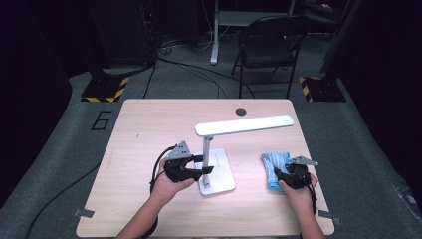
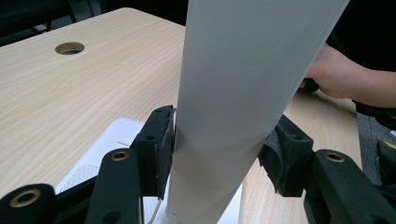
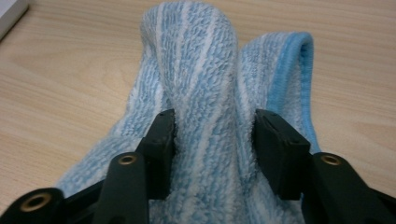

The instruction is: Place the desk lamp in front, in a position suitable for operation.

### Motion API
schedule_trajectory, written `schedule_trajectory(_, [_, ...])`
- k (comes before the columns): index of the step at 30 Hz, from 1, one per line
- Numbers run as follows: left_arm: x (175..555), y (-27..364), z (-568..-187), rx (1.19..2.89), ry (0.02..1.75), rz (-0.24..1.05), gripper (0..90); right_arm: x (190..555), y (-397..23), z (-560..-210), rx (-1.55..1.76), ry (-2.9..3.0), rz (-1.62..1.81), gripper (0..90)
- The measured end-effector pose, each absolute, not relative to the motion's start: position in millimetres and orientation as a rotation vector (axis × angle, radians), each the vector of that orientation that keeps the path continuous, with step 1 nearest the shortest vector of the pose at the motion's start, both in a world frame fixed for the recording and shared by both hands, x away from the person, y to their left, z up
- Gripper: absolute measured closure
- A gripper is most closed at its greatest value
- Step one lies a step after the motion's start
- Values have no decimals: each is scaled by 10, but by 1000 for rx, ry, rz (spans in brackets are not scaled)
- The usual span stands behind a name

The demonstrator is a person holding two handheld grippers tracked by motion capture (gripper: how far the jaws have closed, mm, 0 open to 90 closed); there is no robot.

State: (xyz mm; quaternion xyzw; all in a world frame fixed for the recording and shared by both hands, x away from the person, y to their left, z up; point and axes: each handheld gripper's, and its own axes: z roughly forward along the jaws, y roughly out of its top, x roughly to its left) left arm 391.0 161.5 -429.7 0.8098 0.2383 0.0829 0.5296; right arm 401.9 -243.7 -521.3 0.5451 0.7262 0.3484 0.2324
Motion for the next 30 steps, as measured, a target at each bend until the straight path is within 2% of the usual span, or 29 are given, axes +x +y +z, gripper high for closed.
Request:
schedule_trajectory(3, [3914, 1628, -4275, 1951, 554, 197, 483, 4016, -2427, -5197, 1497, 2017, 958, 594])
schedule_trajectory(7, [3902, 1622, -4259, 1931, 564, 209, 482, 4013, -2408, -5187, 1495, 2021, 966, 636])
schedule_trajectory(18, [3891, 1639, -4165, 1877, 571, 196, 479, 4030, -2426, -5186, 1501, 2017, 993, 634])
schedule_trajectory(30, [3890, 1612, -4118, 1905, 552, 226, 491, 4035, -2446, -5176, 1558, 2003, 1022, 625])
